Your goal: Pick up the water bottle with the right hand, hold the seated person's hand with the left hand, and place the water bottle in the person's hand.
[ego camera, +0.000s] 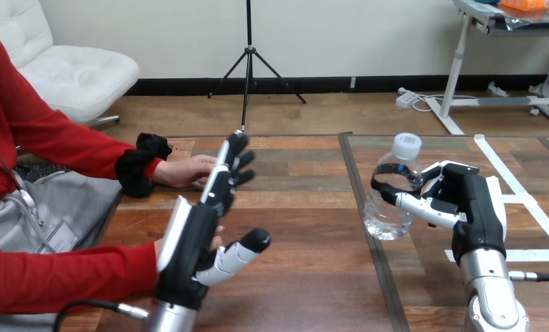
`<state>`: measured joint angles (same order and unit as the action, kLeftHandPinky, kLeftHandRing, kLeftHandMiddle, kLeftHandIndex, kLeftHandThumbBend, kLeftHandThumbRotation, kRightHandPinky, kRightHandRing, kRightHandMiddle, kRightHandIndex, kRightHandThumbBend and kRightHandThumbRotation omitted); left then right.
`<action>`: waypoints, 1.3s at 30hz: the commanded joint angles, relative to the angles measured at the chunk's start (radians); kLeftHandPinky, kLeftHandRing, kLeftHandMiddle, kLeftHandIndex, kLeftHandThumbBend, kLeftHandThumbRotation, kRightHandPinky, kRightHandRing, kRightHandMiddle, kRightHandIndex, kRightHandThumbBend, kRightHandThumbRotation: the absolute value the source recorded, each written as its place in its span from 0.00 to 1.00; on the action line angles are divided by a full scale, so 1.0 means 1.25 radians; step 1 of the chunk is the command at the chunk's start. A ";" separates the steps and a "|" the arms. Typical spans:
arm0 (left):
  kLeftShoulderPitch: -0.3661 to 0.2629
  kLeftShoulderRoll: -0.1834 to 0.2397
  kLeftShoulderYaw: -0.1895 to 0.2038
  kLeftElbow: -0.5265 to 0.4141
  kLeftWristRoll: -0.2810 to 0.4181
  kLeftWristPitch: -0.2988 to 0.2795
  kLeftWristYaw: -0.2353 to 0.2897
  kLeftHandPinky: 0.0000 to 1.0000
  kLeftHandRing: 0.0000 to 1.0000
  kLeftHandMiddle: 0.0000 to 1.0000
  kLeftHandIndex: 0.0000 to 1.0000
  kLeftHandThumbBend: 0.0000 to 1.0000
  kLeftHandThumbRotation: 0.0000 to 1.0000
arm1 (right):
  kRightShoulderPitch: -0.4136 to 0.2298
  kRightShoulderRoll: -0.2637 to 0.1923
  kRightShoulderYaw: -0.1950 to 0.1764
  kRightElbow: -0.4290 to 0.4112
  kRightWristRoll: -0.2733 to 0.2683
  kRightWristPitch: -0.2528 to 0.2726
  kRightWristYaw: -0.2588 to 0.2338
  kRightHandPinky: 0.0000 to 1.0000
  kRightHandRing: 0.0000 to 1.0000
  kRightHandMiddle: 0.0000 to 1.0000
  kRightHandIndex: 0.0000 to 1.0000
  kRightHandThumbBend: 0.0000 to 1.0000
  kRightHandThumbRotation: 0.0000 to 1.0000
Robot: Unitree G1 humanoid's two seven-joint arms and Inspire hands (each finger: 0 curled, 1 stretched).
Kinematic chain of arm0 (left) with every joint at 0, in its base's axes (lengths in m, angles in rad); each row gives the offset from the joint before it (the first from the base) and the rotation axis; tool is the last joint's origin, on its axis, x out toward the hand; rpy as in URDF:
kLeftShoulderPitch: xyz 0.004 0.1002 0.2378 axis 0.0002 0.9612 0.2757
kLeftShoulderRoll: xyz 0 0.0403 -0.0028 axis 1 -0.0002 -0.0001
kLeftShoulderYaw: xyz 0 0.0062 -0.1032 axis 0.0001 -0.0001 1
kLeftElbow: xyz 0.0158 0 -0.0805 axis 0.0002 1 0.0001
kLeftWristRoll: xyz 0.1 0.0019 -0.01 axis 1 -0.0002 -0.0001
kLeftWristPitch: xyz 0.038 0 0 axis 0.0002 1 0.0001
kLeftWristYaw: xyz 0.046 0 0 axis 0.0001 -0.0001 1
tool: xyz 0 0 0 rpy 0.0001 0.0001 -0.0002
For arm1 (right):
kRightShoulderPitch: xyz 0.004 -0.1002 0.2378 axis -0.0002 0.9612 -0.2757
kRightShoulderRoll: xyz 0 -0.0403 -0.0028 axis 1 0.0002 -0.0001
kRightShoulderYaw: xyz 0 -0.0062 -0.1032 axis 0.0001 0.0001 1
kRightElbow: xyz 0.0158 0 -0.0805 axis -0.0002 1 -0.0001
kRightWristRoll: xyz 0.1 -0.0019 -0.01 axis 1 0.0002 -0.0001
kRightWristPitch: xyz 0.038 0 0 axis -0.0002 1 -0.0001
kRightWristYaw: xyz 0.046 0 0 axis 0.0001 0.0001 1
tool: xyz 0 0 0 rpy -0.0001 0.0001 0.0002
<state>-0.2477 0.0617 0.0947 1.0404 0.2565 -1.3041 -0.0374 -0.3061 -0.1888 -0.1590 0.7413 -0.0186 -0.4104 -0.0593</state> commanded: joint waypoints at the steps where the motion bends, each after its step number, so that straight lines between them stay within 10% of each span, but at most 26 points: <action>1: -0.063 0.042 0.011 -0.039 0.043 0.011 0.064 0.89 0.96 0.99 1.00 1.00 0.84 | -0.021 0.012 0.007 -0.098 0.010 0.010 0.002 0.03 0.07 0.12 0.12 0.58 0.00; 16: -0.103 0.145 -0.004 -0.035 0.078 0.045 0.130 0.95 0.98 0.99 0.99 1.00 0.73 | 0.034 0.027 0.025 -0.192 0.015 0.035 0.039 0.04 0.08 0.12 0.11 0.54 0.00; 31: -0.113 0.288 -0.034 -0.123 0.314 0.168 0.342 0.90 0.97 0.99 1.00 1.00 0.80 | 0.079 0.032 0.049 -0.273 -0.008 0.077 0.039 0.04 0.08 0.12 0.11 0.52 0.00; 39: -0.138 0.360 -0.071 -0.114 0.313 0.181 0.303 0.89 0.98 1.00 1.00 1.00 0.81 | 0.099 0.037 0.060 -0.314 -0.016 0.093 0.038 0.03 0.07 0.12 0.11 0.52 0.00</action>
<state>-0.3294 0.4458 0.0450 0.9354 0.6446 -1.0837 0.3596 -0.1502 -0.1525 -0.0900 0.4490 -0.0405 -0.2922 -0.0062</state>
